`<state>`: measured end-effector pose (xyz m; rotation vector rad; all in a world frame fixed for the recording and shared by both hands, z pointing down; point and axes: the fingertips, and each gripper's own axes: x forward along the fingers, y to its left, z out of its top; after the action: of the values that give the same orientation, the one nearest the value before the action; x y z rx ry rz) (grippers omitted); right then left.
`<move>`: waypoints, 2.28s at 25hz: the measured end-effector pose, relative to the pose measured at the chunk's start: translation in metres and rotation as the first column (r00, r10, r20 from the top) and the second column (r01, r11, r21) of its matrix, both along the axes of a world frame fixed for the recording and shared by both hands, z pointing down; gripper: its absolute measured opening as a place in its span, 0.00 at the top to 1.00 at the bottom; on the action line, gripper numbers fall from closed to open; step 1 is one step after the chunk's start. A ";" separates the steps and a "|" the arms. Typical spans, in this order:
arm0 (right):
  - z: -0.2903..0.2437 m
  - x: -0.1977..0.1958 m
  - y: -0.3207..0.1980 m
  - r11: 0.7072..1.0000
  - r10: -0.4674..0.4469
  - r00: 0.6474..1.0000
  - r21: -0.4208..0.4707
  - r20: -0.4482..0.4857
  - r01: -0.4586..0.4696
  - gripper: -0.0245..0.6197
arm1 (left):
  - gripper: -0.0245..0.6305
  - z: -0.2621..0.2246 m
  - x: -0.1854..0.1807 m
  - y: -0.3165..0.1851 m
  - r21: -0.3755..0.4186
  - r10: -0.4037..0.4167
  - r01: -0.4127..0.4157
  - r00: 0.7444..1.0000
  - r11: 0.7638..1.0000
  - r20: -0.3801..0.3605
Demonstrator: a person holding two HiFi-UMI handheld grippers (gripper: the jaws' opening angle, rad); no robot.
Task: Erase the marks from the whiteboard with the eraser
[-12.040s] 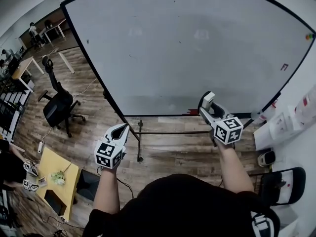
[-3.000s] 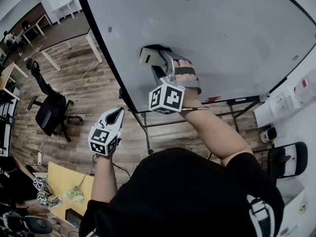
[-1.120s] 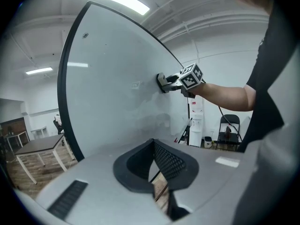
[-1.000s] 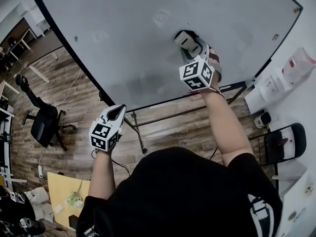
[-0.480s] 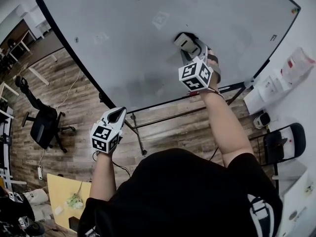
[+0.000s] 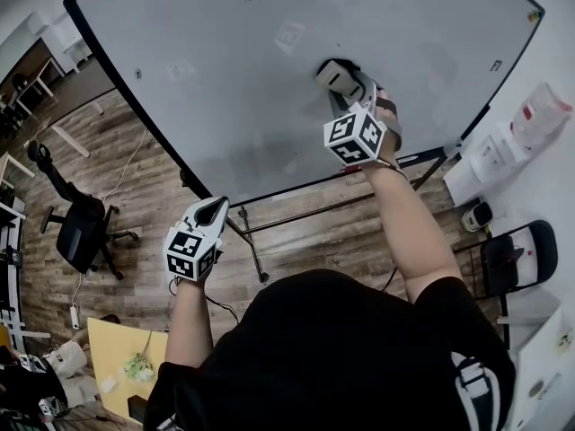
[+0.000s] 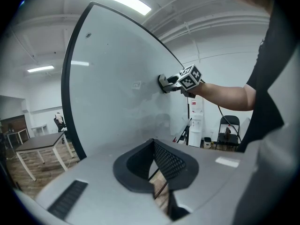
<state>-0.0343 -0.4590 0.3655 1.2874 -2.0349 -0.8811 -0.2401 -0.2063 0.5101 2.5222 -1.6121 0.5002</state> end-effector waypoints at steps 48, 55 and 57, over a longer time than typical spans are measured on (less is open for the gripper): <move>0.065 0.128 0.076 0.965 -0.011 0.868 -0.223 0.496 0.139 0.59 | 0.95 0.020 0.034 -0.017 -0.043 0.030 -0.030 1.000 0.999 0.003; 0.067 0.126 0.083 0.964 -0.027 0.864 -0.217 0.502 0.156 0.59 | 0.95 0.019 0.039 -0.014 -0.035 0.023 -0.023 1.000 0.999 -0.001; 0.067 0.124 0.084 0.963 -0.032 0.866 -0.216 0.498 0.160 0.59 | 0.95 0.018 0.041 -0.014 -0.035 0.019 -0.019 1.000 0.999 -0.007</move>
<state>0.0898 -0.3749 0.4327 1.3714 -2.5261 -0.3262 -0.1996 -0.2204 0.5278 2.5133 -1.5649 0.5173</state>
